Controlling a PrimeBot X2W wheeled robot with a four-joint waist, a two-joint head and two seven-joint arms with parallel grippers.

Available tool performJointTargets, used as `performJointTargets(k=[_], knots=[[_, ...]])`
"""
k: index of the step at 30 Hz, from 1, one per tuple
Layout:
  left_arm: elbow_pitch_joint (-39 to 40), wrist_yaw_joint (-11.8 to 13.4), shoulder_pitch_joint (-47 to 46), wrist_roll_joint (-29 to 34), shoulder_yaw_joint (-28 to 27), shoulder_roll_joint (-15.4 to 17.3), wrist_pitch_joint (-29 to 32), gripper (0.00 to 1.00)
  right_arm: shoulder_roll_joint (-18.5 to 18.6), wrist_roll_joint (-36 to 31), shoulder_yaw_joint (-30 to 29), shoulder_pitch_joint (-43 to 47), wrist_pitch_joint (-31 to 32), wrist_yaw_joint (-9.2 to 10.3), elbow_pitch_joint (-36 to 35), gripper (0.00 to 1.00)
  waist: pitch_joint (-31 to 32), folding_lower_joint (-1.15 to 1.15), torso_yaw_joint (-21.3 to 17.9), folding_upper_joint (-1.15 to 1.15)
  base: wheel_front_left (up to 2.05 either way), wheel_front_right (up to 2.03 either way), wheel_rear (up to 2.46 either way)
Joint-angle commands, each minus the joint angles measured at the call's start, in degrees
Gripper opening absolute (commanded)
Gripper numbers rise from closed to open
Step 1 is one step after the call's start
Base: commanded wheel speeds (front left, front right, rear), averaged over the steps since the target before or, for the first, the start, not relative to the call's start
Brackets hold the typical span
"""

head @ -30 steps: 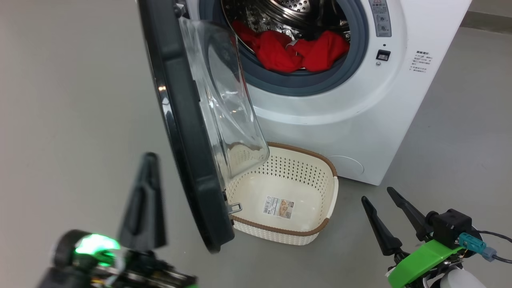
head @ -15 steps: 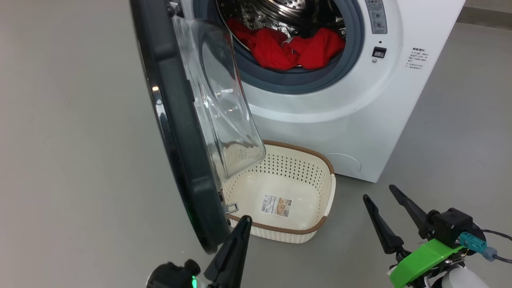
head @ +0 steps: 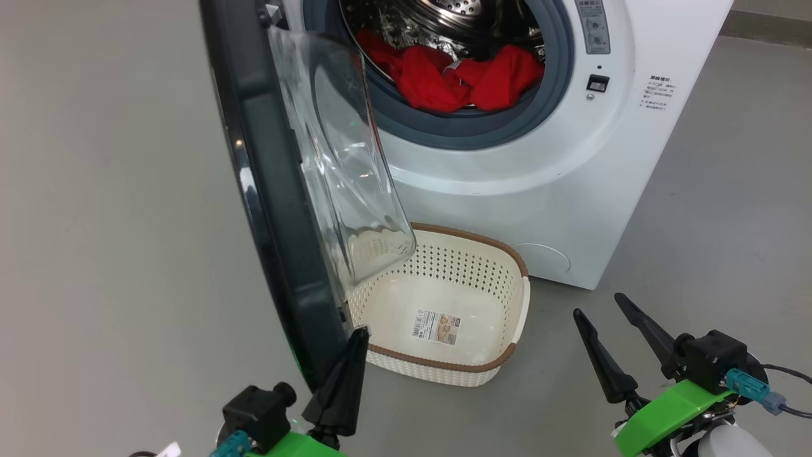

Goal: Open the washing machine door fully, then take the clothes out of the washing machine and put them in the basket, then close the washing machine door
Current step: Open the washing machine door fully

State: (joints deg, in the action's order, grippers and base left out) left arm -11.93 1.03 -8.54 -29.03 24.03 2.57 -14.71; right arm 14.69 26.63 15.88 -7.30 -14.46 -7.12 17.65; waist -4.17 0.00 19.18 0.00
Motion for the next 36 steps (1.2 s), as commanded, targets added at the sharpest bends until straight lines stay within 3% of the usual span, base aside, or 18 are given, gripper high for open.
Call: performJointTargets(k=[1, 17, 36], knots=[[0.38, -0.22, -1.84, 0.61, -3.18, 0.31, -0.29, 0.00, 0.48, -0.64, 0.98, -0.80, -0.53, -0.36, -1.60, 1.00, 0.00, 0.00, 0.10, 0.00, 0.00, 0.00, 0.00], [0.76, -0.93, 2.11, 3.77, -13.25, 0.43, -0.29, 0.00, 0.04, -0.95, 1.27, -0.20, -0.53, -0.36, -2.22, 1.00, 0.62, 0.00, 1.05, 0.00, 0.00, 0.00, 0.00], [-0.93, -2.17, -0.87, 8.05, -30.04, 4.28, -0.29, 0.00, 0.79, -0.89, 2.14, -0.77, -0.53, -0.36, -3.21, 1.00, -1.17, 0.00, 1.08, 0.00, 0.00, 0.00, 0.00]])
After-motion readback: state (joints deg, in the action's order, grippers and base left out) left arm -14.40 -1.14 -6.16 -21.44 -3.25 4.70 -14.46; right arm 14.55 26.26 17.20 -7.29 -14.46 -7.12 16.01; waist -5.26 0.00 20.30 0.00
